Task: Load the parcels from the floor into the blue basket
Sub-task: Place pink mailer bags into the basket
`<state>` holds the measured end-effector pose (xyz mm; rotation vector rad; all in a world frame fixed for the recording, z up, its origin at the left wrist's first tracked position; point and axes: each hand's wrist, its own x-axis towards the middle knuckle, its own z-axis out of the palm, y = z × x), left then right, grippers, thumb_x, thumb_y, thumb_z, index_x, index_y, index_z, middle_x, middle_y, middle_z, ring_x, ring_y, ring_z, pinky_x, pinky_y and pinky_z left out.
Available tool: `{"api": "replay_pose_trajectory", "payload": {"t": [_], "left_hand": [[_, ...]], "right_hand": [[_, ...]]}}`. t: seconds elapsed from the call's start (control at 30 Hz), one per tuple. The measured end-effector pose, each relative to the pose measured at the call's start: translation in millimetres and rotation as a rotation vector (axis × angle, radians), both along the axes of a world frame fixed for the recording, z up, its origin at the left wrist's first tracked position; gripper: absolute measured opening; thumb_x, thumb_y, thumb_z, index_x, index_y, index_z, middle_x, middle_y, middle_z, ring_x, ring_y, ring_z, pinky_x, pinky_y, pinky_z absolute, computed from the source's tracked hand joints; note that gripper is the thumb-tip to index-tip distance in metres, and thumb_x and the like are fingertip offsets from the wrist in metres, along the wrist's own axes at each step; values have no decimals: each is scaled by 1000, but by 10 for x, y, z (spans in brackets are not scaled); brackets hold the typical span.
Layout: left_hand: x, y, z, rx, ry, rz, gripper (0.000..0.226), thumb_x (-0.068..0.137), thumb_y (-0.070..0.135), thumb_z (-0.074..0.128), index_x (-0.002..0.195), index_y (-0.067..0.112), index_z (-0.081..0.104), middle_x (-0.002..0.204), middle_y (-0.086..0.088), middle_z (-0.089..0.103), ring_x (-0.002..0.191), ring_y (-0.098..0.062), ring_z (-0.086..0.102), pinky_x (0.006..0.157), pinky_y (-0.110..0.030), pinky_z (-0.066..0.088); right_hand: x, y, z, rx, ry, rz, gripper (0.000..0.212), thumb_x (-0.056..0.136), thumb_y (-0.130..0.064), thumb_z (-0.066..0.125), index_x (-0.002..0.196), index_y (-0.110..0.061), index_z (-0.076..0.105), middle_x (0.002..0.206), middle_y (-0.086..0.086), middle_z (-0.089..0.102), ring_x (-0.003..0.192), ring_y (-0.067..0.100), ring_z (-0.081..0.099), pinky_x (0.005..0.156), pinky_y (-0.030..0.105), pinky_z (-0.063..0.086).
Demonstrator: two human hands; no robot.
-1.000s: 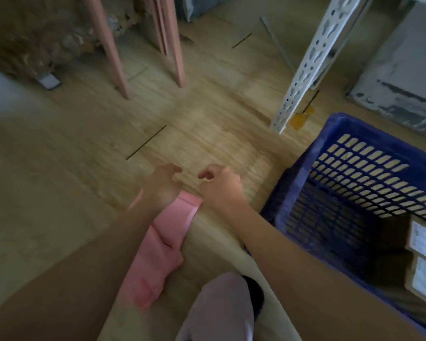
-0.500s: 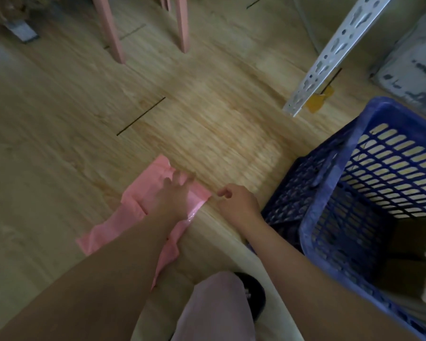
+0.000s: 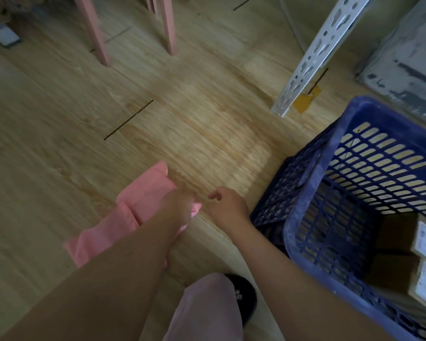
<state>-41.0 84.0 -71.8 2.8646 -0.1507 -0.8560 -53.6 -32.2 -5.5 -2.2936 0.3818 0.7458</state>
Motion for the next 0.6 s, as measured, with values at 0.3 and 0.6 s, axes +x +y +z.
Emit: {"api": "replay_pose_trajectory", "payload": {"t": [0.3, 0.6], "left_hand": [[159, 48, 692, -498, -268, 613, 28, 92, 20, 45, 80, 2, 62, 87, -17, 62, 82, -30, 60, 76, -34, 45], [251, 50, 1602, -1017, -363, 1117, 14, 76, 12, 64, 73, -2, 65, 61, -4, 60, 53, -14, 58, 60, -25, 46]], "right_hand": [[45, 99, 366, 169, 70, -158, 43, 89, -14, 46, 132, -16, 48, 112, 3, 55, 85, 13, 53, 69, 22, 43], [253, 147, 999, 376, -12, -361, 27, 95, -12, 42, 116, -8, 57, 75, -2, 45, 77, 17, 49, 75, 29, 47]]}}
